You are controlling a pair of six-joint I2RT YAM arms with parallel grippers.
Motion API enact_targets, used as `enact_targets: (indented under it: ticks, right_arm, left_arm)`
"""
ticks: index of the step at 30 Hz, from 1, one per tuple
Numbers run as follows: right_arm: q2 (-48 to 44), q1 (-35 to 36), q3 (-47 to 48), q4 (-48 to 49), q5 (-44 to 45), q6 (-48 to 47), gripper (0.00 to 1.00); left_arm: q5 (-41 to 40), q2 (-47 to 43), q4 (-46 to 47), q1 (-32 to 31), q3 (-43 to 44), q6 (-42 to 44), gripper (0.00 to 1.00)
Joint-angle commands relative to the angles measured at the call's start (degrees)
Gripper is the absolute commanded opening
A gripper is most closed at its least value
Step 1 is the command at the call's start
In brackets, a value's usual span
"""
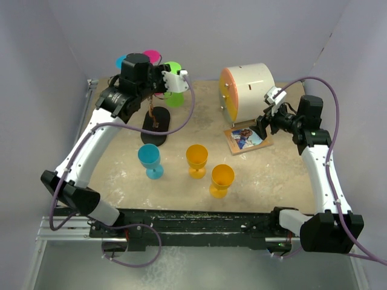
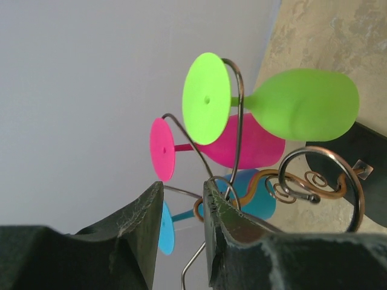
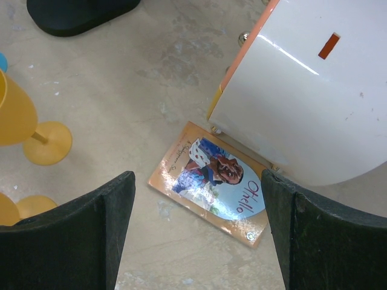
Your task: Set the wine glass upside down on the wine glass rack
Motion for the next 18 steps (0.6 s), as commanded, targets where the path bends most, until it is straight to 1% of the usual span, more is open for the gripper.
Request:
enact_targets:
  ticks: [1,5,7,10,12,14,16,18]
  right_arm:
    - [-0.2,-0.5,0.2,2.3,-0.9,-0.3,0.88]
    - [-0.3,-0.7,0.2,2.4,-0.9,-0.1,0.87]
    - [-0.3,-0.9,0.2,2.5,-1.0,0.0,0.87]
    - [-0.2,-1.2,0.2,2.7,-1.2,0.4,0.88]
    - [0.0,-1.4,0.2,2.8,-1.3,0.6,0.88]
    - [0.0,-1.7,0.2,2.8,-1.3,0.8,0.88]
    - [-0.2,-2.0,0.2,3.0,-1.3,0.9,0.88]
    - [-0.6,-2.3,0.2,3.2,-1.5,1.2,0.88]
  left_arm:
    - [1.6,-5.4,-0.2,0.3,-0.3,-5.4,0.36]
    - [4.5,-9.8,-4.3,0.6,-1.0,-11.3,0.37]
    - [9.6,-13.2,-7.8,1.6,-1.8,-15.0,0.37]
    - [18.0,-17.5,-12.8,4.0,-3.8,-17.9,0.38]
    - [22.3,-20.6,-15.5,5.3,-6.0,-19.2,0.41]
    - [25.7,-23.8,-16.9,6.8,-9.4,-21.0,0.49]
    - [27.5,-26.8,-17.2,8.2,-13.6,-23.2,0.56]
    - [28.6,-29.2,-17.4,9.4,-17.2,-25.2,0.6]
